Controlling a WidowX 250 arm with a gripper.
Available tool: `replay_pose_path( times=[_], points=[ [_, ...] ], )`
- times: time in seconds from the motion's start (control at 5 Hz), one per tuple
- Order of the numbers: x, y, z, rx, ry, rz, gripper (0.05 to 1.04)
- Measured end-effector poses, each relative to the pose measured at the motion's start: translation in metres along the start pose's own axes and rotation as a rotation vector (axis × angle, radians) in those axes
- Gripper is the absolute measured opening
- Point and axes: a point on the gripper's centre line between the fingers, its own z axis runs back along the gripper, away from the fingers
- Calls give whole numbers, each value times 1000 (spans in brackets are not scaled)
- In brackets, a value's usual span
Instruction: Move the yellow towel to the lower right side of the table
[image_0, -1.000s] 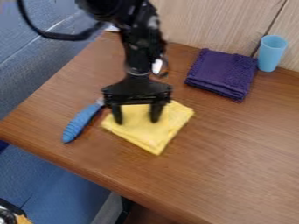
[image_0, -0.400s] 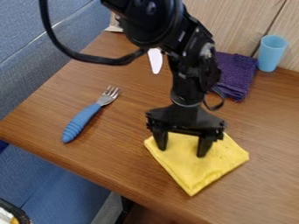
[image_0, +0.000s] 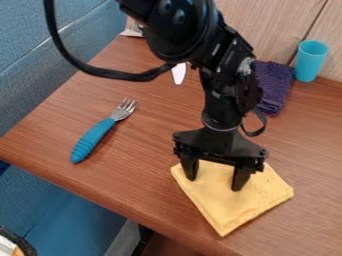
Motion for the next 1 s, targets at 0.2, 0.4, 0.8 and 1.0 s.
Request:
replay_pose_path(
  times=[0.2, 0.4, 0.8, 1.0],
  points=[
    [-3, -1, 10, -8, 1, 5, 999],
    [7, -1, 39, -65, -59, 29, 999],
    [40, 14, 116, -195, -250, 135, 999],
    [40, 13, 118, -199, -253, 124, 999]
  ],
)
